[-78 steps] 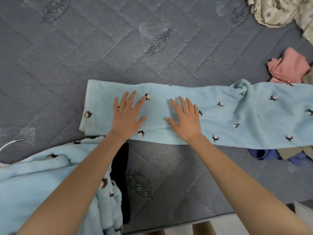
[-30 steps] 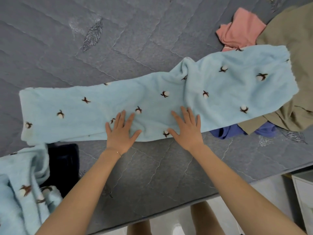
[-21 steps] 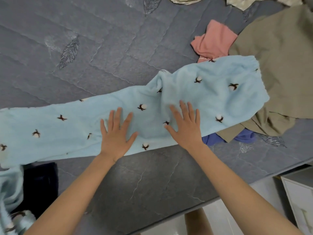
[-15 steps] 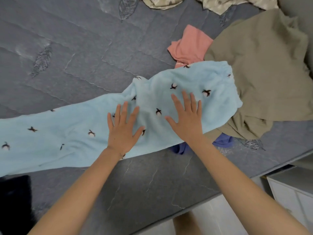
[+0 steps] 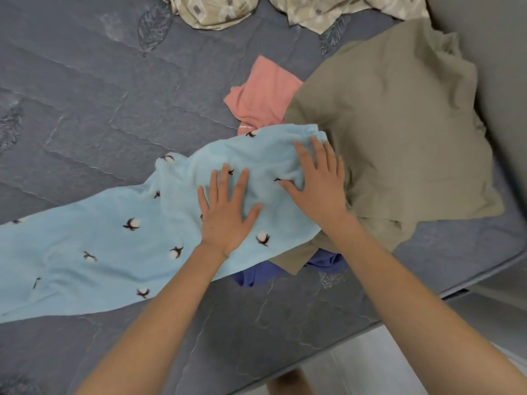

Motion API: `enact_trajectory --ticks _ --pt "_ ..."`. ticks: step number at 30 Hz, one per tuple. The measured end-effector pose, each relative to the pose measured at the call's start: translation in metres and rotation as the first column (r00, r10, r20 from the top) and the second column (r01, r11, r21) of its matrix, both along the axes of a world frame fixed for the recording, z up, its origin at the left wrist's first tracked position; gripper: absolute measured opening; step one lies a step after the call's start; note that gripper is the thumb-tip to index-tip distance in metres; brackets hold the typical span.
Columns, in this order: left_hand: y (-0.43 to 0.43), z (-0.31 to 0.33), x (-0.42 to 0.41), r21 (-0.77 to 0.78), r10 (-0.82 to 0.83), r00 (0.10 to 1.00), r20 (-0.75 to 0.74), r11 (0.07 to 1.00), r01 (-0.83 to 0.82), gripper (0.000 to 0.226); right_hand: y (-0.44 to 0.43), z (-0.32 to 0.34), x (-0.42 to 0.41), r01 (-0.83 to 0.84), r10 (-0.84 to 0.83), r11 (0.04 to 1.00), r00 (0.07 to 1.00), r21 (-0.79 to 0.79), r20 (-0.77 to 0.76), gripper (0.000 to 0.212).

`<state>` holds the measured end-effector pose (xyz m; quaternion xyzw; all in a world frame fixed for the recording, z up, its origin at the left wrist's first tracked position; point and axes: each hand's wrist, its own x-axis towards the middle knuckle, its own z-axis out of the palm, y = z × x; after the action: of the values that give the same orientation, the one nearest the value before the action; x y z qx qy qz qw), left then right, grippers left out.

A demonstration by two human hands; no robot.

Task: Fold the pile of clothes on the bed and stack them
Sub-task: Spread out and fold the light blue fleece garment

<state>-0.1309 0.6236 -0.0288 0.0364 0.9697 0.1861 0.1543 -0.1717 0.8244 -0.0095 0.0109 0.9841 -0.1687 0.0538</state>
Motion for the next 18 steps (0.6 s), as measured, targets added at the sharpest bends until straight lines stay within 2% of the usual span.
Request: enact_trajectory --ticks 2,4,7,9,10,12,13,15,17,18 --pt "0.008 0.002 -0.004 0.015 0.018 1.0 -0.007 1.0 -0.018 0.074 0.007 0.002 -0.002 0.034 -0.032 0.998 0.999 -0.059 0.026 0.088" --pt "0.015 0.002 -0.006 0.049 0.045 0.999 -0.008 0.998 -0.045 0.073 0.012 0.004 -0.004 0.135 -0.101 0.962 0.984 -0.238 0.147 0.1" --pt "0.023 0.003 -0.009 0.114 0.078 0.995 0.054 0.99 -0.084 0.077 0.018 0.011 -0.009 0.369 -0.231 0.786 0.92 -0.497 0.318 0.108" --pt "0.028 0.0 -0.009 0.156 0.079 0.986 0.149 0.982 -0.103 0.081 0.021 0.015 -0.01 0.567 -0.301 0.605 0.813 -0.56 0.498 0.096" --pt "0.031 -0.001 -0.008 0.174 0.079 0.981 0.178 0.979 -0.11 0.083 0.021 0.015 -0.01 0.626 -0.307 0.537 0.769 -0.565 0.56 0.082" --pt "0.035 0.004 -0.012 0.269 0.146 0.964 0.223 0.941 -0.205 0.084 0.02 0.016 -0.009 0.658 -0.284 0.485 0.742 -0.577 0.607 0.049" --pt "0.037 0.01 -0.014 0.342 0.217 0.946 0.24 0.893 -0.291 0.082 0.018 0.019 -0.008 0.663 -0.274 0.458 0.739 -0.592 0.615 0.038" --pt "0.046 0.032 -0.017 0.48 0.316 0.914 0.253 0.78 -0.402 0.074 0.016 0.028 -0.007 0.67 -0.268 0.376 0.74 -0.64 0.617 0.032" --pt "0.059 0.058 -0.025 0.594 0.283 0.909 0.307 0.689 -0.415 0.06 0.016 0.04 -0.007 0.66 -0.28 0.299 0.751 -0.689 0.598 0.032" --pt "0.068 0.07 -0.028 0.628 0.249 0.89 0.381 0.638 -0.447 0.049 0.016 0.047 -0.007 0.649 -0.288 0.264 0.759 -0.714 0.583 0.032"
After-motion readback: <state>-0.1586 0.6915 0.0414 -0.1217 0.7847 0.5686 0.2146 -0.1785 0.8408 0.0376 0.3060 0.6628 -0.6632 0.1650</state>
